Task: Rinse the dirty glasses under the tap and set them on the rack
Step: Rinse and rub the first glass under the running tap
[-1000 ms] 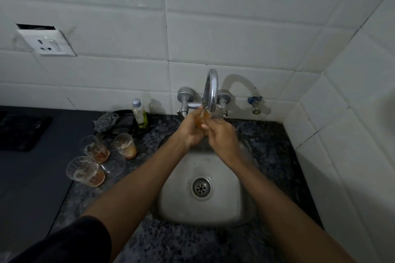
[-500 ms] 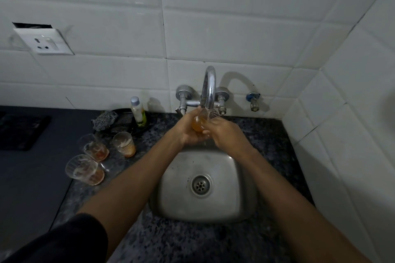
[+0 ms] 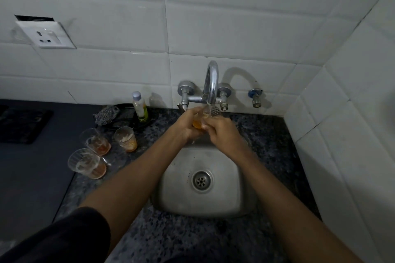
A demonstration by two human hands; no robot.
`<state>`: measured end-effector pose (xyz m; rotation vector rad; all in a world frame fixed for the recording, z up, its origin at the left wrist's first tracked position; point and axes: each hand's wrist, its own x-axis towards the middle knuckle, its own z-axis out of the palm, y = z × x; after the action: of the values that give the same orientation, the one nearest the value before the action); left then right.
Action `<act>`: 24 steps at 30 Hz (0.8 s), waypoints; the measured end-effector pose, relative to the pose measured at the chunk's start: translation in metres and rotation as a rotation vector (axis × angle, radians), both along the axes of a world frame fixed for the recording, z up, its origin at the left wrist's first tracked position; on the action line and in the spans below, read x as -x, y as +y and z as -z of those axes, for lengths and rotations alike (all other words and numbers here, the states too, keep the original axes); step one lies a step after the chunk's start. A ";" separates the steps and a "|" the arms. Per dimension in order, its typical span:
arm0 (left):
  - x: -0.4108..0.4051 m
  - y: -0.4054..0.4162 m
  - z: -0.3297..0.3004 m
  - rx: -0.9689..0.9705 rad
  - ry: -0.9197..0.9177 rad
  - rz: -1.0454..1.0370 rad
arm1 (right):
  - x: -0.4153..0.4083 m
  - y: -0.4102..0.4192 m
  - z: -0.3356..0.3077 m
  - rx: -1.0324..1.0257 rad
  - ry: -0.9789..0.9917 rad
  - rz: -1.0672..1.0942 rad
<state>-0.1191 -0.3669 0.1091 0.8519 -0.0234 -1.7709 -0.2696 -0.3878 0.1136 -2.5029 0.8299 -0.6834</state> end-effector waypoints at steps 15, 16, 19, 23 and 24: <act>0.004 0.000 0.004 0.076 -0.112 -0.049 | -0.009 0.007 0.007 -0.220 -0.099 0.158; 0.004 0.000 0.006 0.077 -0.104 -0.045 | -0.010 0.007 0.006 -0.235 -0.107 0.160; 0.001 0.004 0.003 0.080 -0.098 0.059 | 0.001 0.000 0.003 -0.076 0.073 0.019; 0.002 0.006 -0.004 0.042 -0.174 0.064 | 0.011 -0.005 0.008 0.073 0.252 -0.064; 0.004 0.006 -0.004 0.045 -0.174 0.046 | 0.008 -0.002 0.007 -0.024 0.187 -0.039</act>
<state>-0.1230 -0.3611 0.1128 0.9772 -0.1972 -1.7275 -0.2776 -0.3893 0.1062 -2.5827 0.8458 -0.4287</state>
